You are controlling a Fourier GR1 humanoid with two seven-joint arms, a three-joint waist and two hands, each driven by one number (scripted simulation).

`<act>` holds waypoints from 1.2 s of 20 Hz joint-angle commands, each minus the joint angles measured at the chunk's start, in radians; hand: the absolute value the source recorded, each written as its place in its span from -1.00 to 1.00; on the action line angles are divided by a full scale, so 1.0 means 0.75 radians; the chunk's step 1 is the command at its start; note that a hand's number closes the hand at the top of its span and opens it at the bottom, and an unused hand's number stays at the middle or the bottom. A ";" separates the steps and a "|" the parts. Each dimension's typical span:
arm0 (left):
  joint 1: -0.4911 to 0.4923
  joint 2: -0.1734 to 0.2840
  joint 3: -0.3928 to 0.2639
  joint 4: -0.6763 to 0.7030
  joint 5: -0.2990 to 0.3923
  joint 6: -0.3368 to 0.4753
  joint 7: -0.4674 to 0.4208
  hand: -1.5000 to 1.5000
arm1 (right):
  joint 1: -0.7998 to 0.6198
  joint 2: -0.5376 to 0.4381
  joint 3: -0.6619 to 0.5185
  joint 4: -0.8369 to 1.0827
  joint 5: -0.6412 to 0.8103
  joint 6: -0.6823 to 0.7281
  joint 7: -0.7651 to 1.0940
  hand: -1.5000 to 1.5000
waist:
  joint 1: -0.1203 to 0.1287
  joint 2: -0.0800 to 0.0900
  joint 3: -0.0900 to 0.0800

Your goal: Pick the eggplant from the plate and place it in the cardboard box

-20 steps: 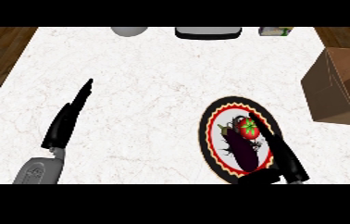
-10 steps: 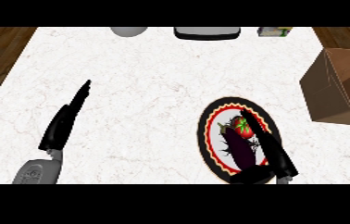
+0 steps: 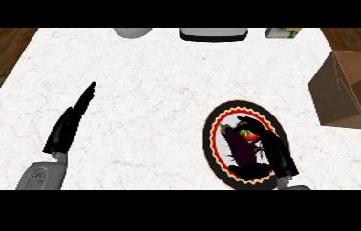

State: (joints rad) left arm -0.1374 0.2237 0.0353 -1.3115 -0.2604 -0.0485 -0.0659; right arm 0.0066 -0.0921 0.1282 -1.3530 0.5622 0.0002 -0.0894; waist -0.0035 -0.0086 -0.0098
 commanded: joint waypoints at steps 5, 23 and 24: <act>0.039 -0.025 -0.005 -0.084 0.002 -0.036 0.054 0.00 | 0.032 0.056 0.021 0.044 0.149 -0.249 -0.068 1.00 | 0.005 0.010 0.013; 0.020 -0.072 -0.037 -0.112 -0.057 0.001 0.120 0.00 | -0.164 -0.267 0.256 -0.327 0.843 0.042 0.357 1.00 | -0.003 0.007 0.012; 0.091 -0.003 0.025 -0.110 0.001 -0.051 0.005 0.00 | -0.153 -0.321 0.232 -0.436 0.822 0.110 0.360 1.00 | -0.003 0.005 0.011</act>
State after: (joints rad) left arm -0.1086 0.1989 0.0315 -1.3844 -0.2829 -0.0627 -0.0216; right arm -0.1132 -0.2877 0.2907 -1.5108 1.1307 -0.0214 0.1061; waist 0.0001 -0.0055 -0.0029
